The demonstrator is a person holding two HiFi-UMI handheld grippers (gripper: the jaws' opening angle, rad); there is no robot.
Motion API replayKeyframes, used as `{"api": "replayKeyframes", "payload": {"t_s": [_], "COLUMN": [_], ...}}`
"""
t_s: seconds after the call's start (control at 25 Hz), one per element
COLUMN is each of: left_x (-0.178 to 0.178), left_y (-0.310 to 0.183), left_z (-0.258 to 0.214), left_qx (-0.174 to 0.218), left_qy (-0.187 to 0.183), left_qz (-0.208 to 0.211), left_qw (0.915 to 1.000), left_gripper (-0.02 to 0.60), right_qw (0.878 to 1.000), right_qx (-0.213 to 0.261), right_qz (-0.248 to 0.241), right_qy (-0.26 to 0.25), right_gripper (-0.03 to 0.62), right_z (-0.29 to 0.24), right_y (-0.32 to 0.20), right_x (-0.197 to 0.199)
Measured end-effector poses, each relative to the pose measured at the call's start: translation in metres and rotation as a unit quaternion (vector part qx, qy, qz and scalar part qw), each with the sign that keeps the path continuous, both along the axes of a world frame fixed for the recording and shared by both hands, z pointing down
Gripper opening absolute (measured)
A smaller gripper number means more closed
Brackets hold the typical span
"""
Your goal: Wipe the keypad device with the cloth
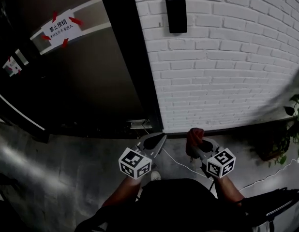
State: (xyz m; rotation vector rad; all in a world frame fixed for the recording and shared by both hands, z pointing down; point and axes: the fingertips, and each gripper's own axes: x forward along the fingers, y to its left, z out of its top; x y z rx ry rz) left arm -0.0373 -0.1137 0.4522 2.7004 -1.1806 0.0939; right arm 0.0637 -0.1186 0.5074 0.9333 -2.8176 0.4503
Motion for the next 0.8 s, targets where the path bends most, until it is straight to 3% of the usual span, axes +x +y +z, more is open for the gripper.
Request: {"api": "replayKeyframes", "payload": {"t_s": [0.2,0.44,0.8], "left_x": [-0.038,-0.053,-0.041], "left_y": [-0.032,-0.057,-0.085], "left_z": [0.005,0.014,0.01], "left_qx": [-0.011,-0.015,-0.013], "left_qy": [0.007,0.006,0.019], "left_qz": [0.034,0.098,0.105], "left_qw": [0.9994,0.9951,0.9942], "left_gripper": [0.017,0.017,0.017], "right_qw": [0.999,0.997,0.995], "right_qx": [0.002,-0.005,0.01], "right_qz": [0.033,0.076,0.099], "right_qy": [0.004,0.016,0.026], "right_gripper": [0.06,0.06,0.06], "right_z": [0.0,0.007,-0.008], "right_y": [-0.026,-0.036,-0.066], "right_x": [-0.04,-0.07,-0.05]}}
